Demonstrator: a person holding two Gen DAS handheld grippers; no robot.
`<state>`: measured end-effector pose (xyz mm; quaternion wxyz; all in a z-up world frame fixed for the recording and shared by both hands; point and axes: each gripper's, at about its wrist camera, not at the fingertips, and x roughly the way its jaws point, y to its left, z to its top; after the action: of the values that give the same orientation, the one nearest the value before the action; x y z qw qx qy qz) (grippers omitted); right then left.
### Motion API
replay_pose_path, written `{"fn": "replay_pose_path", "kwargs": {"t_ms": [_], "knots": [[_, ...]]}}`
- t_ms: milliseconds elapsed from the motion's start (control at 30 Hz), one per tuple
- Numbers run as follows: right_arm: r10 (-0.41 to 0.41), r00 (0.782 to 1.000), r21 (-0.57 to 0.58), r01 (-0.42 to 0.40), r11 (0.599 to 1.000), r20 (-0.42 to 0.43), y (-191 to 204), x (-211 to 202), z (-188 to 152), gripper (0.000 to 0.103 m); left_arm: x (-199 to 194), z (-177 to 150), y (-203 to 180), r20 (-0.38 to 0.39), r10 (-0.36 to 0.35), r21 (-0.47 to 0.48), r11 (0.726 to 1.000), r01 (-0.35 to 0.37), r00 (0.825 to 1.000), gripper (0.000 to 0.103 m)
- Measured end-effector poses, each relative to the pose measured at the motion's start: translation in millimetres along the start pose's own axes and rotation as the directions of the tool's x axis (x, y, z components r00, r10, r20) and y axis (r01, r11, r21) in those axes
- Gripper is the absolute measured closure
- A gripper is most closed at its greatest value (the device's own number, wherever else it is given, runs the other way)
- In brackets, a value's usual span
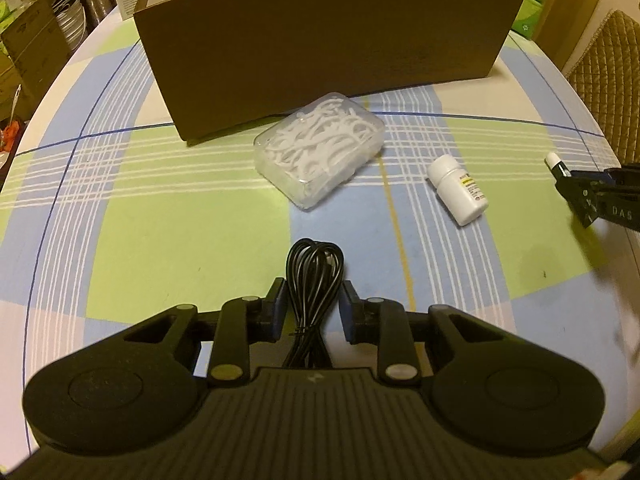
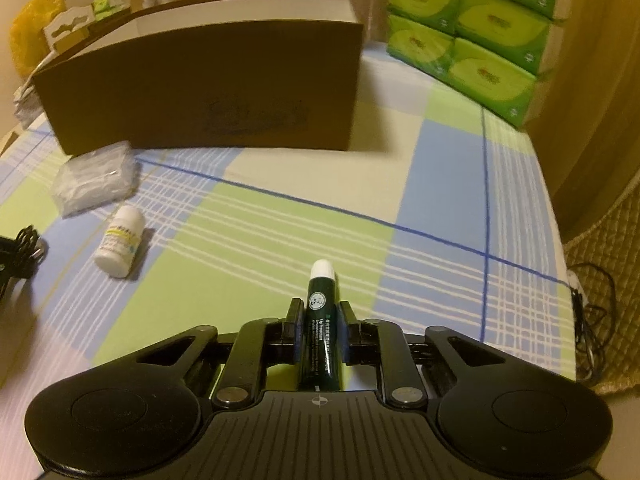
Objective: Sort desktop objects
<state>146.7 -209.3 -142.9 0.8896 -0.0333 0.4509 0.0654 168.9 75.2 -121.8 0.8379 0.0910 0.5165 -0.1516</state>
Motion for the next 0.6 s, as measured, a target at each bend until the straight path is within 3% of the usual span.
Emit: {"fn": "replay_pose_path", "kwargs": {"t_ms": [200,400,600], "knots": [[0.045,0.999,-0.004,-0.045,0.999,-0.024,5,-4,-3,0.089,-3,-3,0,-0.006,-0.012,-0.016,1.000,0.012,1.000,0.081],[0.117,0.992,0.036,-0.116,0.993,-0.050,9,-11,-6,0.090,-9,-5,7,-0.015,-0.075,-0.088,0.993,0.074,0.997,0.081],[0.180,0.984,0.064,-0.178,0.982,-0.014,13,-28,4,0.090,-29,-2,15,0.026,-0.130,-0.142,0.981,0.133,0.991,0.081]]}}
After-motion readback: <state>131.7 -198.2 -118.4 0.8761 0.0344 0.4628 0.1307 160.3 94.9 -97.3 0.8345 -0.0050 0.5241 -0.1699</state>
